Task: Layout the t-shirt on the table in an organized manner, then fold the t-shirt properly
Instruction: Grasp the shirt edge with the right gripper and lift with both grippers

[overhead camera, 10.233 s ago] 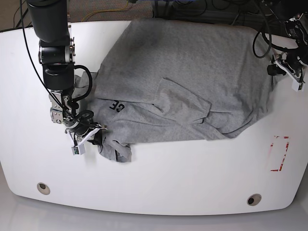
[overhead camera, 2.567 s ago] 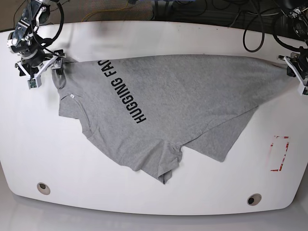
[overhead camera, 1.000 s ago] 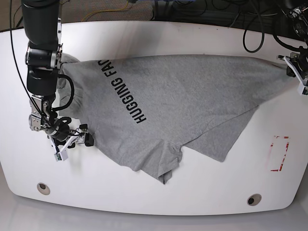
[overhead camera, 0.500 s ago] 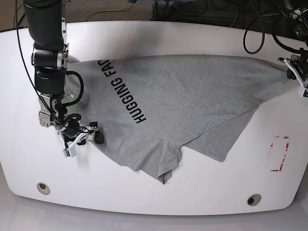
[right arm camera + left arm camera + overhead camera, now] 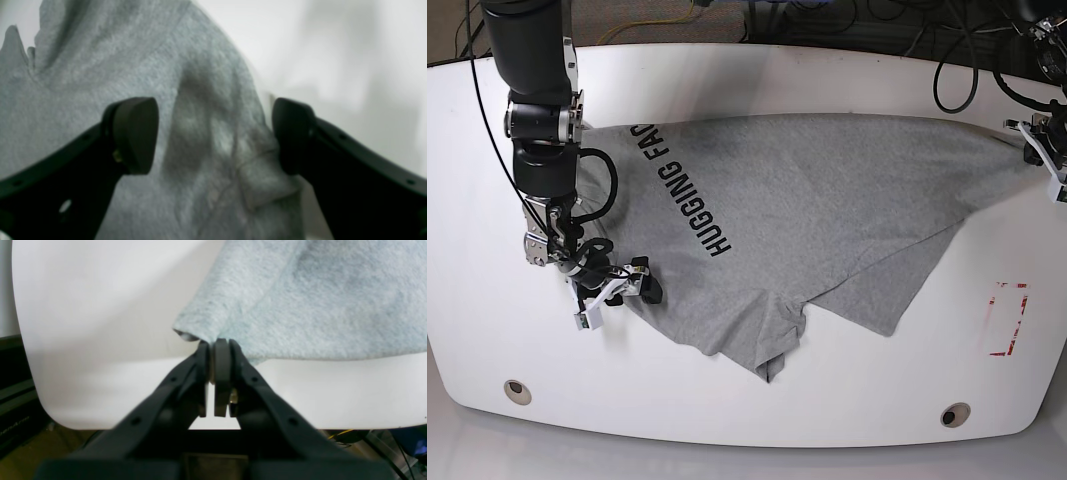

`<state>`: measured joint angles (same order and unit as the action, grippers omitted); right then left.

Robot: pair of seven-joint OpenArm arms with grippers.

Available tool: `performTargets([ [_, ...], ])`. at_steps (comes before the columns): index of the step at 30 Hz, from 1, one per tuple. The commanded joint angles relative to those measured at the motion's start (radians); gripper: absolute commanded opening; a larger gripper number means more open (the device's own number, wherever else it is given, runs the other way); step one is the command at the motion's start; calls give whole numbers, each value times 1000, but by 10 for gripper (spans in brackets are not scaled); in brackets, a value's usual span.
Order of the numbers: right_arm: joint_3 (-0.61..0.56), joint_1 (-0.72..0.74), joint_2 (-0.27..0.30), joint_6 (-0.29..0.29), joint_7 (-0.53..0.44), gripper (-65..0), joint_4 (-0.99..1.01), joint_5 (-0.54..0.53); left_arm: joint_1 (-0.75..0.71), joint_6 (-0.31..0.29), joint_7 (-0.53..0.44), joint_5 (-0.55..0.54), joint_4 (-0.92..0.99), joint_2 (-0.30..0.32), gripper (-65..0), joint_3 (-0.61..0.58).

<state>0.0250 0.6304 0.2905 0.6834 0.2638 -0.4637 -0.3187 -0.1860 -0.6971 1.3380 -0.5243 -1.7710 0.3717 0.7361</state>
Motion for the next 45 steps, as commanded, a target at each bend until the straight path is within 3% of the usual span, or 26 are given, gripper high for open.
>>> performTargets([
  [1,-1,24,-4,8,9,-144,-11,-1,6,-1,-13,-4,-17,20,-642,7],
  [3,-1,24,-7,8,9,-174,-11,-1,6,-1,-13,-4,-17,20,-642,7],
  [20,-1,38,-29,6,9,-645,-27,-1,27,-1,-13,-3,-17,20,-642,6],
  [25,-1,35,-26,6,36,-650,-103,-1,56,-1,-13,-1,-17,20,-642,6],
  [36,13,-62,17,2,325,-650,-557,-9,161,-1,-10,-3,-39,46,-644,10],
  [45,132,-86,37,3,509,-650,-827,-3,349,-1,50,-1,-62,79,-644,-42],
])
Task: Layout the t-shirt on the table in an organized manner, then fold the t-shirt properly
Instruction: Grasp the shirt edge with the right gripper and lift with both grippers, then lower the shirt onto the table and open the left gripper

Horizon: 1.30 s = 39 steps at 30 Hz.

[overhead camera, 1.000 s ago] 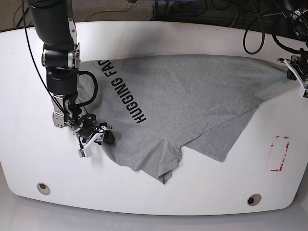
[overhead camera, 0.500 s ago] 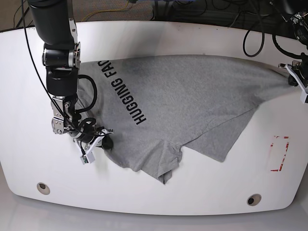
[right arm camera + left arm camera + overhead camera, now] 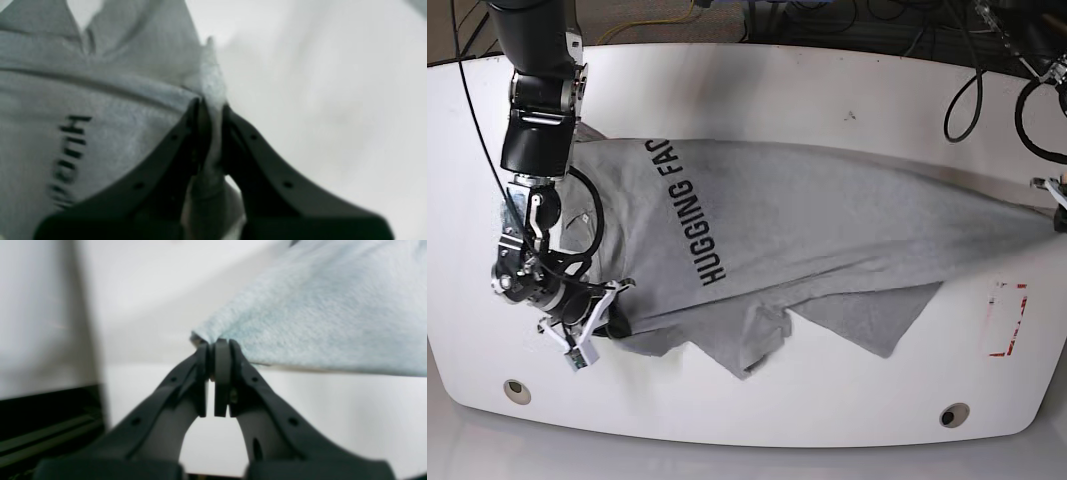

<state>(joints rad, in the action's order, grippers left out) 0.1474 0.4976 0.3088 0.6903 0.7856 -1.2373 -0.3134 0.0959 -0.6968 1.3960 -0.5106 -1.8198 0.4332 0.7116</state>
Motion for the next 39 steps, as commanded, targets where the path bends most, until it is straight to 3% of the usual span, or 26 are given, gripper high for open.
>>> performTargets([
  [1,10,54,22,-4,-4,-650,-63,-8,90,-1,0,-15,-13,19,-644,-25],
  [8,11,197,74,-2,67,-650,-89,-10,361,-1,0,-15,-13,39,-644,-155],
  [16,5,450,120,4,73,-650,21,-10,710,-1,0,-15,44,29,-644,-292],
  [22,-110,751,169,4,85,-650,170,-10,1019,-1,-1,-16,231,14,-643,-367],
  [29,-182,1014,192,6,84,-650,288,-10,1289,-1,-102,-15,429,0,-642,-407],
  [34,-239,1061,227,6,87,-650,305,-20,1432,-1,-177,-15,576,2,-640,-462],
  [39,-249,1061,272,7,120,-650,305,-22,1464,-1,-189,-21,638,3,-640,-487],
])
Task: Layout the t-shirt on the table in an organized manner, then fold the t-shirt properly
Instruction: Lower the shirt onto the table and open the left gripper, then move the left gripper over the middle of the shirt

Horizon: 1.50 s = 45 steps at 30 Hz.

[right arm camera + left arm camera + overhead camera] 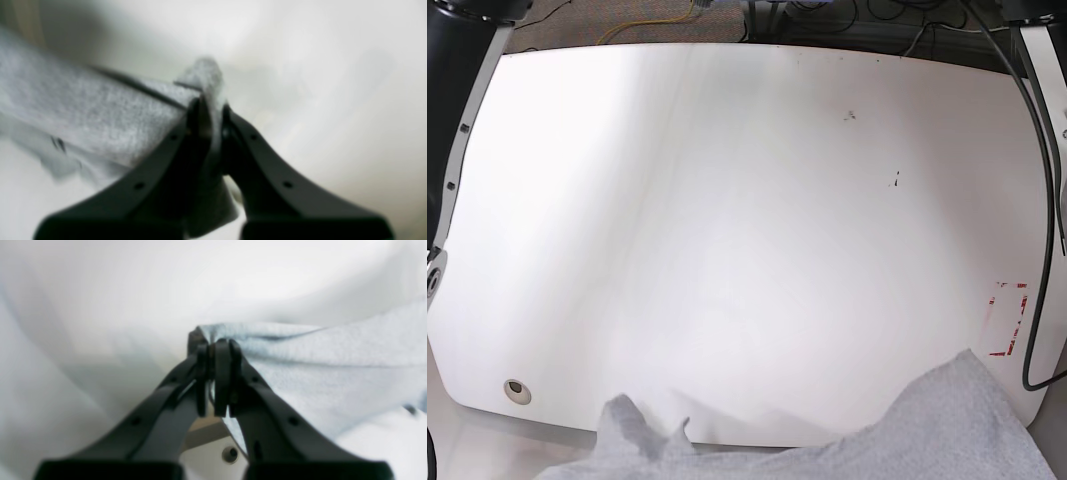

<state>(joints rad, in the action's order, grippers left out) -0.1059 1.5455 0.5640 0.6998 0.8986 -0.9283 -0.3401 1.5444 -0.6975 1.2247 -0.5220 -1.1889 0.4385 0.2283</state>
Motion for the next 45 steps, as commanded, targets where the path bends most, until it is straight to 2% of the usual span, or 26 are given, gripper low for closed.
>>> performTargets([
  [1,4,13,21,-2,18,-650,-4,5,16,-1,-18,-10,7,-2,-640,-4],
  [7,35,2,54,-2,90,-650,-5,-14,-61,-1,-18,-13,1,0,-640,0],
  [11,110,-99,92,-2,129,-650,-45,-61,-146,-1,-16,-14,-58,29,-642,9],
  [15,206,-322,130,-2,184,-650,-186,-132,-322,-1,-3,-43,-173,41,-643,58],
  [23,407,-791,130,-2,202,-650,-450,-215,-668,-1,37,-114,-369,73,-643,188],
  [27,524,-1031,64,-2,199,-650,-555,-236,-876,-1,34,-148,-455,73,-643,262],
  [30,591,-1155,14,-2,198,-650,-602,-233,-1002,-1,31,-165,-477,69,-643,313],
  [32,627,-1256,-38,-2,198,-650,-634,-233,-1120,-1,30,-188,-489,66,-643,349],
  [39,636,-1447,-114,-2,129,-650,-677,-233,-1350,-1,-33,-220,-533,18,-642,365],
  [42,634,-1494,-143,-2,104,-650,-693,-233,-1429,-1,-61,-223,-550,13,-640,360],
  [45,633,-1526,-166,-2,96,-650,-710,-233,-1481,-1,-82,-221,-552,-19,-639,340],
])
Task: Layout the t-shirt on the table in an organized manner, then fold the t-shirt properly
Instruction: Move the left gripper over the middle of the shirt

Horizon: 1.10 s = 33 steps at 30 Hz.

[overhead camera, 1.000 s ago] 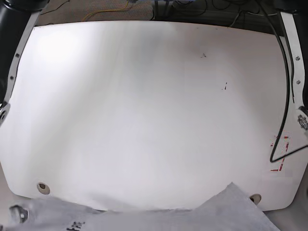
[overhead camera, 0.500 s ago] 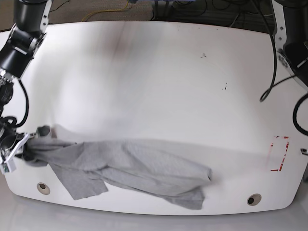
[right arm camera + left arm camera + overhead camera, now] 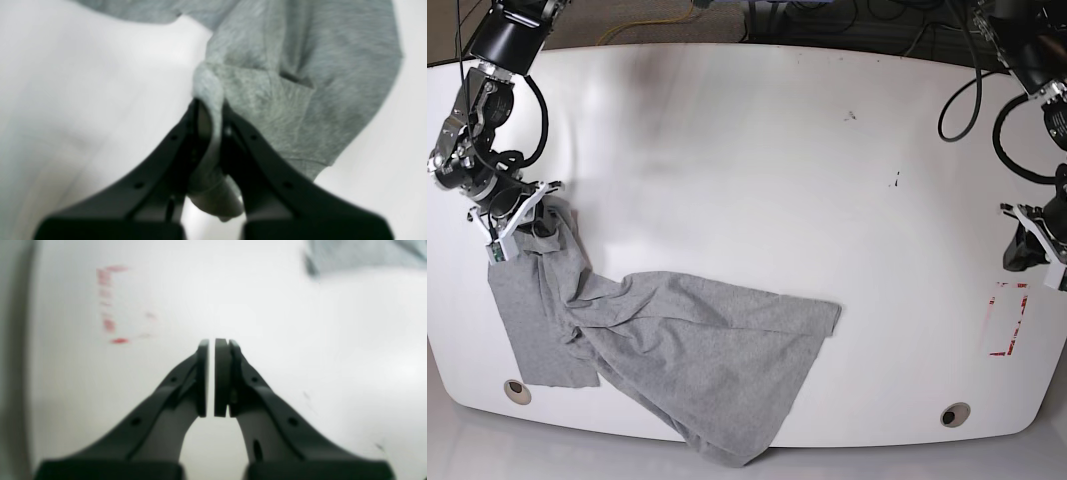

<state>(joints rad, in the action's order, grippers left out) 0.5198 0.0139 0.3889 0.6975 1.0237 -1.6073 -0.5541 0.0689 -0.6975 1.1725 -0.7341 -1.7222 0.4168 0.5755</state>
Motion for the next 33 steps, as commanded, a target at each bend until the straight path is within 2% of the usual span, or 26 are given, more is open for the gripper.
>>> performTargets([
  [1,7,-1,5,1,-29,-650,-34,-19,-17,-1,-33,-8,-20,-9,-639,-18],
  [9,7,-5,-3,1,-29,-650,-32,-19,-33,-1,-41,28,4,-118,-625,-137],
  [12,7,-5,0,1,-29,-650,-34,-19,-10,6,-59,81,20,-170,-557,-176],
  [15,7,-5,0,1,-29,-650,-34,-19,27,52,-82,141,34,-220,-444,-220],
  [19,7,-5,0,1,-29,-650,-34,-19,50,89,-110,209,38,-279,-340,-257],
  [20,7,-7,0,1,-29,-650,-34,-19,62,111,-124,239,40,-312,-310,-263],
  [25,7,-21,0,1,-29,-650,-34,-19,114,201,-194,348,75,-405,-297,-263],
  [28,7,-24,0,1,-29,-650,-34,-19,151,244,-242,385,135,-437,-296,-262],
  [33,7,-27,-1,1,-29,-650,-34,-19,203,261,-293,385,268,-459,-297,-262],
])
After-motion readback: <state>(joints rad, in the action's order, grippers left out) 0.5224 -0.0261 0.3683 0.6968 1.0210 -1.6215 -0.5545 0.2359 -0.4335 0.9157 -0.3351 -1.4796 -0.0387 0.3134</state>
